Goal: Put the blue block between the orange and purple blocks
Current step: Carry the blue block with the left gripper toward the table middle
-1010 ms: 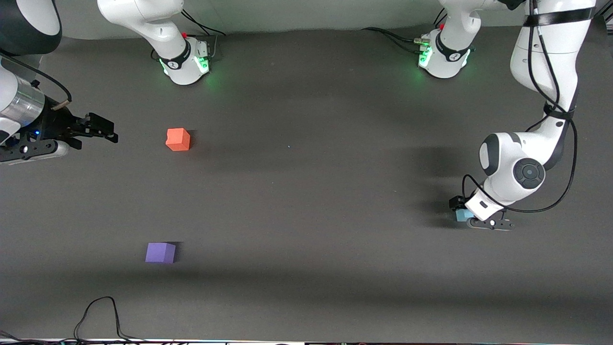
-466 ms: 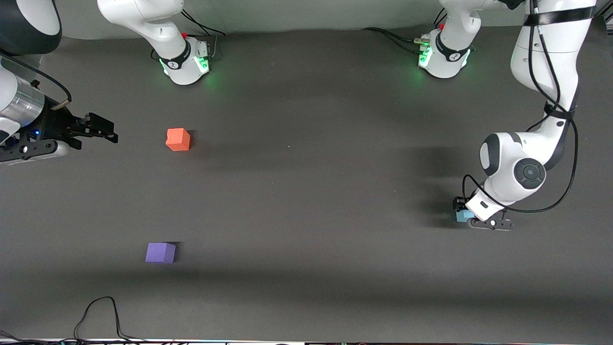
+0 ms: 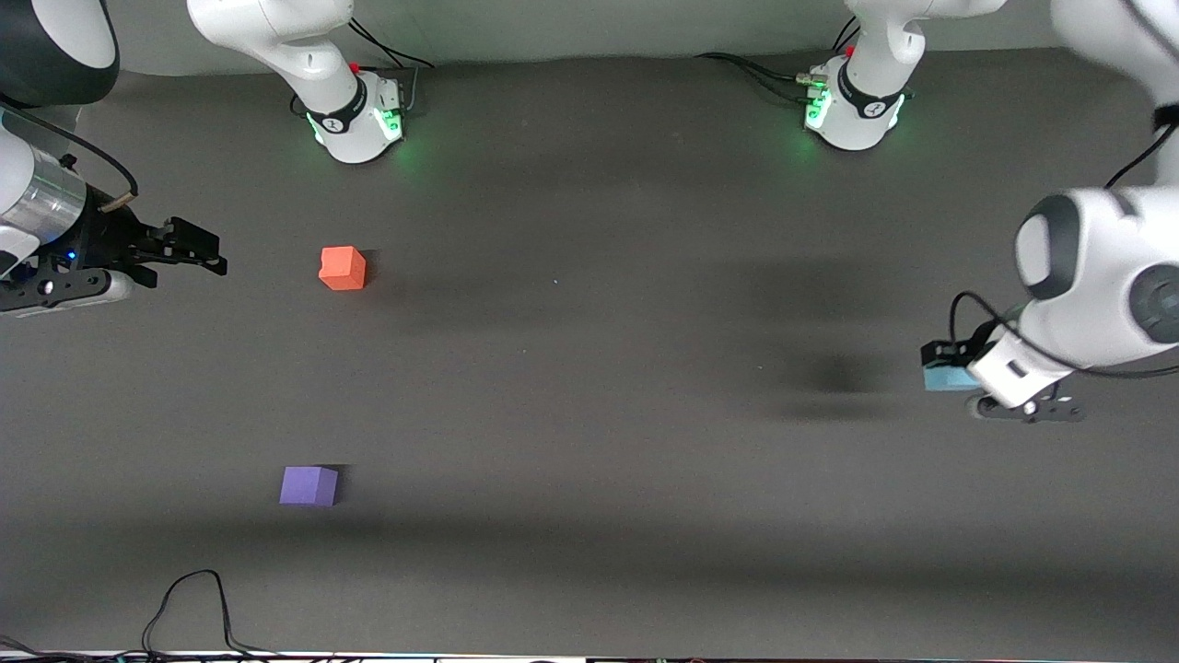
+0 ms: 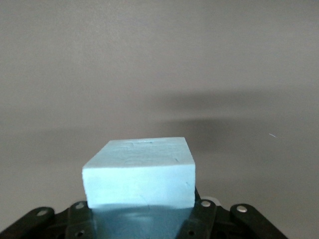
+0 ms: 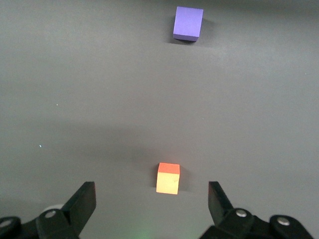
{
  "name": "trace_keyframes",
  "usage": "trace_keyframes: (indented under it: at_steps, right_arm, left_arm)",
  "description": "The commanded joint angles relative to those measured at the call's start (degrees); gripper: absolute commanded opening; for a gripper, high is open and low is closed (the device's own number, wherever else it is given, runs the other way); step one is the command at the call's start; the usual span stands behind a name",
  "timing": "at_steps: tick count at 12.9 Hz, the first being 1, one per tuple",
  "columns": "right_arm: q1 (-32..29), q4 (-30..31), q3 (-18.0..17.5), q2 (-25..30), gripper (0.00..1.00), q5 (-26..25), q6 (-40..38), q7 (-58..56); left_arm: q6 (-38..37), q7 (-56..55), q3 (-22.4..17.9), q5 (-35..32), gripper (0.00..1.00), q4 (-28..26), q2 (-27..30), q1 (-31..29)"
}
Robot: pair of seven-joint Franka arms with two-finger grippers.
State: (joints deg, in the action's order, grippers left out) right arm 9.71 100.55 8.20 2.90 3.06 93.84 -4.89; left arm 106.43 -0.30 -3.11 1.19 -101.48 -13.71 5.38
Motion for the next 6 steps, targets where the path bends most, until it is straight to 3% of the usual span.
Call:
trace_keyframes:
  at_steps: [1,4,6]
  right_arm:
    - [0.23,0.52,-0.03,0.43,1.0,0.1,0.73,-0.03]
    - [0.23,0.52,0.06,0.61,1.0,0.1,0.73,-0.12]
    - [0.23,0.52,0.06,0.61,1.0,0.1,0.73,-0.12]
  left_arm:
    - [-8.05,-11.24,2.57,0.65,0.38,7.59,-1.32,5.67]
    - [-7.91,-30.22,8.89,0.83,0.38,12.08,-3.41,13.13]
    - [-6.77,-42.35,13.11,0.48,0.38,16.46,-8.32,18.58]
